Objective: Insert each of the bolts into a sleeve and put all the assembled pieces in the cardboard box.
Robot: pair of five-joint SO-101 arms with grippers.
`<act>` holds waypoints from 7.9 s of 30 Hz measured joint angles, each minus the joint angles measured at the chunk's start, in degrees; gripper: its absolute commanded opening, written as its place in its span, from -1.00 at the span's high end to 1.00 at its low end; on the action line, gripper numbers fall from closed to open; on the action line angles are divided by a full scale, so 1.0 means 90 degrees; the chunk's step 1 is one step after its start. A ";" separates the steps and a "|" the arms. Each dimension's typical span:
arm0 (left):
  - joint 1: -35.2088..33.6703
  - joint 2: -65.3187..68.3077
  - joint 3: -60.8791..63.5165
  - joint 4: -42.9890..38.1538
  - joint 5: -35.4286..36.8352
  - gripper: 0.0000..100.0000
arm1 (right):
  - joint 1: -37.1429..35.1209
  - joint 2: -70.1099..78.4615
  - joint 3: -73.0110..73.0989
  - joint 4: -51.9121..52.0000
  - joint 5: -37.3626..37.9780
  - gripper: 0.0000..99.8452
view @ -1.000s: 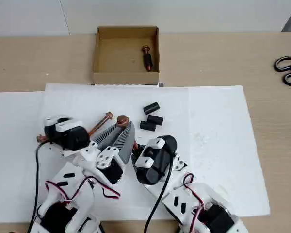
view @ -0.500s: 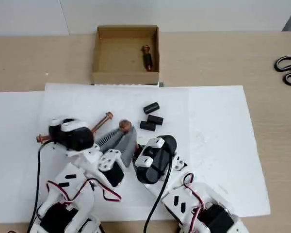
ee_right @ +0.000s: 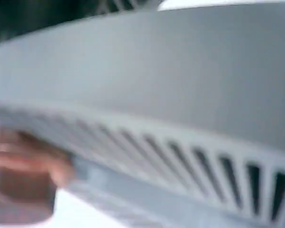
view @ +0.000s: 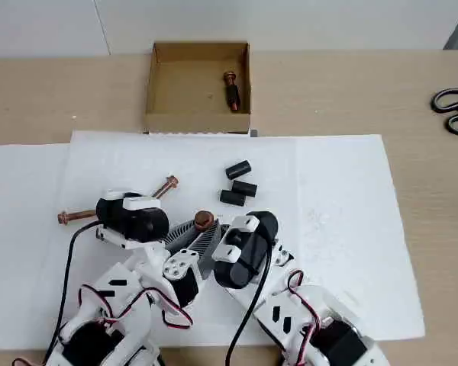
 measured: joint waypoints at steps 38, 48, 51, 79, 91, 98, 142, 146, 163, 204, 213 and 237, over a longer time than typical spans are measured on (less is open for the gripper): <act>-0.1055 0.0020 -0.0488 0.0811 -0.0674 0.99 | 0.1319 -0.0010 0.0059 -0.0068 0.0000 0.99; -0.2764 0.0010 0.0166 0.0811 -0.0811 0.99 | 0.1377 -0.0010 0.0059 -0.0068 0.0000 0.99; -0.3223 0.0088 0.0684 0.0811 -0.1133 0.99 | 0.1377 -0.0010 0.0059 -0.0068 0.0000 0.99; -0.3487 0.0088 0.2022 -0.0107 -0.2549 0.99 | 0.2383 0.1690 0.0293 -0.2413 0.0000 1.00; -0.3487 0.0088 0.2022 -0.0107 -0.2549 0.99 | 0.2374 0.7756 -0.4151 -0.3556 0.0000 1.00; -0.3487 0.0088 0.2022 -0.0107 -0.2549 0.99 | 0.2374 1.0716 -0.6750 -0.3575 0.0000 1.00; -0.3487 0.0088 0.2022 -0.0107 -0.2549 0.99 | 0.2481 1.6527 -1.4535 -0.0371 0.1006 0.71; -0.3487 0.0088 0.2022 -0.0107 -0.2549 0.99 | 0.2471 1.6527 -1.5394 0.0879 0.1006 0.71; -0.3487 0.0088 0.2022 -0.0107 -0.2549 0.99 | 0.2061 1.6518 -1.7299 0.4933 0.0996 0.71; -0.4415 0.0088 0.2022 -0.0107 -0.2589 0.99 | 0.1983 1.3841 -1.1565 0.4864 0.4005 0.71; -0.5236 0.0088 0.2129 -0.0440 -0.2569 0.99 | 0.1983 1.4173 -1.1565 0.4864 0.4005 0.71; -0.5245 0.0088 0.2129 -0.0440 -0.2569 0.99 | 0.1680 1.5355 -1.1575 0.4366 0.4005 0.71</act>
